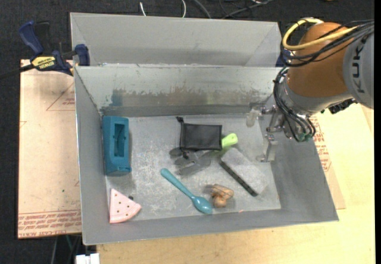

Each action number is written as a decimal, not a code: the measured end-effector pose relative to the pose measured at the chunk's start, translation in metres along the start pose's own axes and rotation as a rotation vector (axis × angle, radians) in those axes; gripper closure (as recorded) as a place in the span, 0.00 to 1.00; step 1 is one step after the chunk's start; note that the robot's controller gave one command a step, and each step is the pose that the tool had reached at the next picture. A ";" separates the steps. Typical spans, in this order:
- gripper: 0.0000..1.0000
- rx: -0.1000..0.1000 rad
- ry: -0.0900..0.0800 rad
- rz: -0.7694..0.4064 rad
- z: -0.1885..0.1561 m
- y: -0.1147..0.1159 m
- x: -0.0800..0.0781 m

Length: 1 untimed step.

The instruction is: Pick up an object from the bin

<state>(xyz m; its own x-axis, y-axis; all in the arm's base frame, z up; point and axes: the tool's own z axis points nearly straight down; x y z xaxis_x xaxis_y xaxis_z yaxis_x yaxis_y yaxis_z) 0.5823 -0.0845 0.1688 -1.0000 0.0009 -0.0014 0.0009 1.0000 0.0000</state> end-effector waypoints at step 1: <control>0.00 -0.001 -0.001 0.079 0.022 0.055 -0.015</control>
Offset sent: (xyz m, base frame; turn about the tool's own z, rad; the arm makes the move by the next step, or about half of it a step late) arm 0.0326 0.0707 -0.0536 -0.0901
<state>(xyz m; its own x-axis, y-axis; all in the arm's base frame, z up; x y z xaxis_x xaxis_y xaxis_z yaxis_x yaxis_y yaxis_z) 0.5976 -0.0292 0.1467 -0.9968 0.0799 -0.0019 0.0799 0.9968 0.0007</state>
